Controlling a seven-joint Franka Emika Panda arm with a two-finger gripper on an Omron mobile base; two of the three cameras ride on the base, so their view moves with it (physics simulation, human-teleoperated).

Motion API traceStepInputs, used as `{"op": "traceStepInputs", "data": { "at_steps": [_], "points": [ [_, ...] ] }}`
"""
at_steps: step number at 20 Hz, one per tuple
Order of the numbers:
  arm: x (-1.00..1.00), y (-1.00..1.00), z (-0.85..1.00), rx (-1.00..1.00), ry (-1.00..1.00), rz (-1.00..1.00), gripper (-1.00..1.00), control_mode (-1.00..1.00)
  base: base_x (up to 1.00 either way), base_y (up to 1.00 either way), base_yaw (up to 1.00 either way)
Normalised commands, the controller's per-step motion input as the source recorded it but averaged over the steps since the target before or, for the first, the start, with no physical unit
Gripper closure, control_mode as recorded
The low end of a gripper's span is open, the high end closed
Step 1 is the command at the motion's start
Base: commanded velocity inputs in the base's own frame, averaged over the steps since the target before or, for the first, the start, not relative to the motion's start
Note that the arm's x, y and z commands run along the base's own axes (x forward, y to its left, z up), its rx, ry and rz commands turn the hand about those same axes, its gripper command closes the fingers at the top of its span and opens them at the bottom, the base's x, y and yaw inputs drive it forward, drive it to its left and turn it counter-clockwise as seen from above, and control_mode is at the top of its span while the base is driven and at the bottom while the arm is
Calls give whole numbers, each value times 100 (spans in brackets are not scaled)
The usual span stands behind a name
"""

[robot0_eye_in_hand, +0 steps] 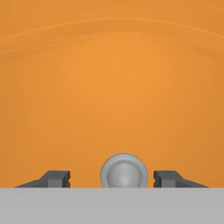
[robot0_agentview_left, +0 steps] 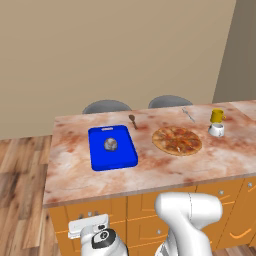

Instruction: Take the pizza cutter from the drawer on the left and place it on the dining counter for cutting.

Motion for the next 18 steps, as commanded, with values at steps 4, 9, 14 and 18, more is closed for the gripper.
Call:
{"op": "traceStepInputs", "data": {
  "at_steps": [4,9,14,18],
  "points": [
    [0,0,0,0,0,0,100,-100,0,0,0],
    [0,0,0,0,0,0,100,-100,0,0,0],
    [-15,0,0,0,0,0,100,-100,0,0,0],
    [-48,0,0,0,0,0,100,-100,0,0,0]
  ]
}}
